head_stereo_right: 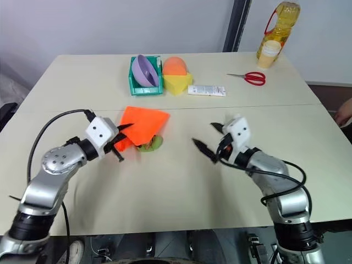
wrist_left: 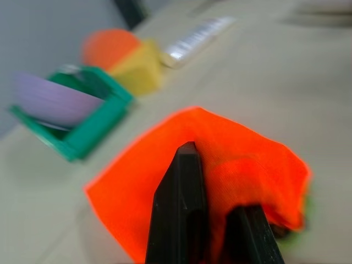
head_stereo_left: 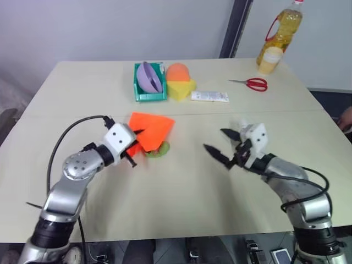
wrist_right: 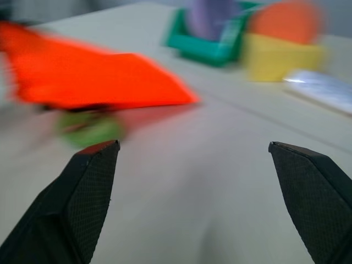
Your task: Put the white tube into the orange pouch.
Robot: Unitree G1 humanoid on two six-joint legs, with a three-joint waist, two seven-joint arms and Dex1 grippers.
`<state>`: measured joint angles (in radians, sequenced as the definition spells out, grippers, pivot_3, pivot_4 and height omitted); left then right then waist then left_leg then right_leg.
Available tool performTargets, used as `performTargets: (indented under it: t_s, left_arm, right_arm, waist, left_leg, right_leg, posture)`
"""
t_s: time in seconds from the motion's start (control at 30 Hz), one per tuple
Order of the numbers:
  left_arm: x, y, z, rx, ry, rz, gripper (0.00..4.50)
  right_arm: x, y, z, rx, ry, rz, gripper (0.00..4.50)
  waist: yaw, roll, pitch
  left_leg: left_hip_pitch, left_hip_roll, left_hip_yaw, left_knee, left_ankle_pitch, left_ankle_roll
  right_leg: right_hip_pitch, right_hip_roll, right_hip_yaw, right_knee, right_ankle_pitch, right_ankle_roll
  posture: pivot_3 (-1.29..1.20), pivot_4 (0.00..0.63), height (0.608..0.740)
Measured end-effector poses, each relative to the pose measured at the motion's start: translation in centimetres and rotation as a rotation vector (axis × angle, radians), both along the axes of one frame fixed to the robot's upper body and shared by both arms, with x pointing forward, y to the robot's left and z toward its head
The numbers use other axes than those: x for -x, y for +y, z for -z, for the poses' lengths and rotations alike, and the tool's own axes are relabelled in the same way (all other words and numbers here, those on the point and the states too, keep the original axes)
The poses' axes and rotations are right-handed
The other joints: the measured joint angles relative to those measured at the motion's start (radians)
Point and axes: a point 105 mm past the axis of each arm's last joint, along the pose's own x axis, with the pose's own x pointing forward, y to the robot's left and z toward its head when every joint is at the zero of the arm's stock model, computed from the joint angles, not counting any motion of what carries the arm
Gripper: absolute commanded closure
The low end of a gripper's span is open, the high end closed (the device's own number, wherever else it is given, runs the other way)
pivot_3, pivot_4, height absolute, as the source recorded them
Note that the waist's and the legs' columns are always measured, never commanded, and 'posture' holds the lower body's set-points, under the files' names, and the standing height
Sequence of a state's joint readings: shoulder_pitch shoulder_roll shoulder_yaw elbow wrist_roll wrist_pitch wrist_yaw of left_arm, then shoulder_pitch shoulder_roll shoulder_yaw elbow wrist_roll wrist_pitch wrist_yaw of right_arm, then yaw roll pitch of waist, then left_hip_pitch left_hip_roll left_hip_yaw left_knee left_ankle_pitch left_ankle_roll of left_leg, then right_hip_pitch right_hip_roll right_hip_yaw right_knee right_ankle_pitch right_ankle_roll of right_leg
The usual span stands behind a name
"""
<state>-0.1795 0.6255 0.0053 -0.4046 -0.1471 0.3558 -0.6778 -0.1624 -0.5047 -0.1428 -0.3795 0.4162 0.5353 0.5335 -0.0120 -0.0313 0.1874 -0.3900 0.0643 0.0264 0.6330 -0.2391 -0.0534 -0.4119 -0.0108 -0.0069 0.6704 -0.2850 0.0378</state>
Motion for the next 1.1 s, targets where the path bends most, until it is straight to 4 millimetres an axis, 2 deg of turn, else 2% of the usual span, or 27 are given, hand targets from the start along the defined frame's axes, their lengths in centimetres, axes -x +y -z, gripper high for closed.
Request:
performTargets:
  t_s: [0.17, 0.4, 0.63, 0.73, 0.83, 0.9, 1.0, 1.1]
  left_arm:
    - [0.4, 0.1, 0.4, -0.026, 0.043, 0.028, 4.45]
    - [-0.4, -0.6, 0.6, 0.020, 0.051, 0.019, 4.45]
    - [-0.4, -0.7, 1.0, 0.047, 0.077, 0.030, 4.45]
    - [-0.4, -0.7, 1.1, 0.047, 0.084, 0.034, 4.45]
    - [-0.4, -0.6, 1.3, 0.047, 0.094, 0.033, 4.50]
    - [-0.5, -0.5, 1.5, 0.048, 0.102, 0.030, 4.50]
    - [-0.5, -0.5, 1.6, 0.054, 0.107, 0.027, 4.50]
    - [-0.6, -0.5, 1.7, 0.057, 0.110, 0.026, 4.50]
  right_arm:
    - [-1.1, -3.4, 1.3, 0.064, 0.060, 0.194, 0.00]
    - [-1.2, -5.7, 3.9, 0.109, 0.199, 0.398, 0.00]
    - [-0.5, -6.4, 6.3, 0.117, 0.317, 0.536, 0.00]
    - [-0.6, -6.3, 6.3, 0.098, 0.316, 0.570, 0.00]
    - [-0.7, -6.1, 6.3, 0.073, 0.314, 0.591, 0.79]
    - [-0.8, -5.9, 6.3, 0.063, 0.313, 0.593, 1.81]
    - [-0.8, -5.9, 6.3, 0.067, 0.308, 0.594, 3.10]
    - [-0.9, -6.0, 6.1, 0.089, 0.290, 0.590, 3.20]
  waist:
    - [0.000, 0.000, 0.000]
    - [-0.001, 0.000, 0.000]
    - [-0.001, 0.000, 0.000]
    - [-0.002, 0.000, 0.000]
    - [-0.002, 0.000, 0.000]
    - [-0.002, 0.000, 0.000]
    - [-0.002, 0.000, 0.000]
    - [-0.002, 0.000, 0.000]
  left_leg:
    - [0.000, 0.000, 0.000, 0.000, 0.000, 0.000]
    - [0.000, 0.000, 0.000, 0.000, 0.000, 0.000]
    - [0.000, 0.000, 0.000, -0.001, 0.000, 0.000]
    - [0.000, 0.000, 0.000, -0.001, 0.000, 0.000]
    - [0.000, 0.000, 0.000, -0.001, 0.000, 0.000]
    - [0.000, 0.000, 0.000, -0.001, 0.000, 0.000]
    - [-0.001, 0.000, 0.001, -0.001, 0.000, 0.000]
    - [-0.001, 0.000, 0.001, -0.001, 0.000, 0.000]
  right_leg:
    - [0.000, 0.000, 0.000, 0.000, 0.000, 0.000]
    - [0.000, 0.000, 0.001, 0.000, 0.000, 0.000]
    - [-0.001, 0.000, 0.001, 0.000, 0.000, 0.000]
    - [-0.001, 0.000, 0.001, 0.000, 0.000, 0.000]
    - [-0.001, 0.000, 0.001, 0.000, 0.000, 0.000]
    - [-0.001, 0.000, 0.001, 0.000, 0.000, 0.000]
    - [-0.001, 0.000, 0.001, 0.000, 0.000, 0.000]
    - [-0.002, 0.000, 0.001, 0.000, 0.000, 0.000]
  posture:
    - [0.00, 0.150, 0.726]
    - [0.00, 0.150, 0.726]
    - [0.00, 0.150, 0.726]
    - [0.00, 0.150, 0.726]
    - [0.00, 0.150, 0.726]
    - [0.00, 0.150, 0.726]
    - [0.00, 0.150, 0.726]
    - [0.00, 0.150, 0.726]
